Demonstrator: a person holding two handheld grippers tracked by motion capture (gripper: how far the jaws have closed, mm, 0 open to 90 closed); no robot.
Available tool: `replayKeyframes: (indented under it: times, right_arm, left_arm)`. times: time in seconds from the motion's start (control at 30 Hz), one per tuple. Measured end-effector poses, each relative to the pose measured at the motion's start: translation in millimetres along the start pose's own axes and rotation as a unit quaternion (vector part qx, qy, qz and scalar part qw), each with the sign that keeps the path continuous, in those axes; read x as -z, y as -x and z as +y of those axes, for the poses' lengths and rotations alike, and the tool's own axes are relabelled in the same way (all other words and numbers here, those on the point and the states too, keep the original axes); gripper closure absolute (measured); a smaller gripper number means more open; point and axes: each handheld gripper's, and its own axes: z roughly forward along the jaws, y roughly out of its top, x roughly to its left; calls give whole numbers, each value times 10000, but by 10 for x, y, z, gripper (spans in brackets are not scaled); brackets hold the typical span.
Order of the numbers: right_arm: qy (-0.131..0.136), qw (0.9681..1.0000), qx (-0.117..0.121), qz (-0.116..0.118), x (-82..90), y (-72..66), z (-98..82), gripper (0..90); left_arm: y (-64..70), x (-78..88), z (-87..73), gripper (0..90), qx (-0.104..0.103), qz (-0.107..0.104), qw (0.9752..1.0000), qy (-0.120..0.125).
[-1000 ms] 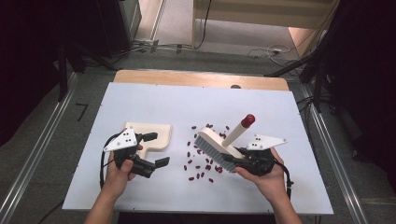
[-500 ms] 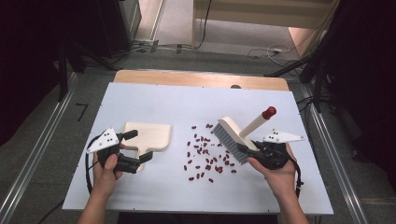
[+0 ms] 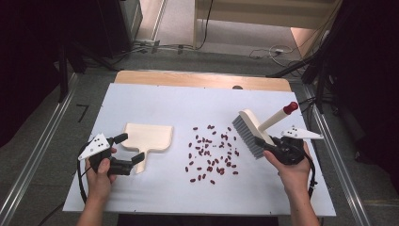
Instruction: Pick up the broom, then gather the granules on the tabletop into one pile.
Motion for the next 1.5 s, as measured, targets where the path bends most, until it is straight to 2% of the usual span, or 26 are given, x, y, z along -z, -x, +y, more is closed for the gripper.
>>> replayKeyframes:
  times: [0.13,0.3,0.4,0.57,0.73,0.83,0.97,1.17,1.33,1.5]
  right_arm:
    - [5,9998,-77,-155,16,77,-9,655]
    - [-3,9995,-145,-278,27,143,-24,655]
    - [4,9991,-189,-371,29,177,-27,655]
    - [-54,9982,-174,-564,-34,220,-22,654]
    - [-124,9969,-59,-772,-134,260,36,654]
    - [-155,9968,-27,-789,-199,285,79,654]
    - [-319,9955,85,-883,-328,274,119,654]
    - [-568,9916,324,-1114,-511,217,120,654]
    - [-741,9898,488,-1117,-600,127,101,654]
    - [-804,9901,589,-992,-652,-4,95,654]
  left_arm:
    - [0,16,-26,0,-6,68,10000,63]
    - [11,40,-83,0,86,115,9996,252]
    - [15,34,-134,0,42,185,9997,181]
    - [-7,46,-205,0,231,190,9995,132]
    - [8,51,-242,0,205,206,9995,103]
    - [26,15,-257,0,151,216,9996,48]
    - [61,-8,-263,0,26,204,9998,-7]
    - [41,4,-269,0,122,198,9997,90]
    - [37,5,-270,0,129,204,9997,82]
    - [37,2,-270,0,154,199,9996,87]
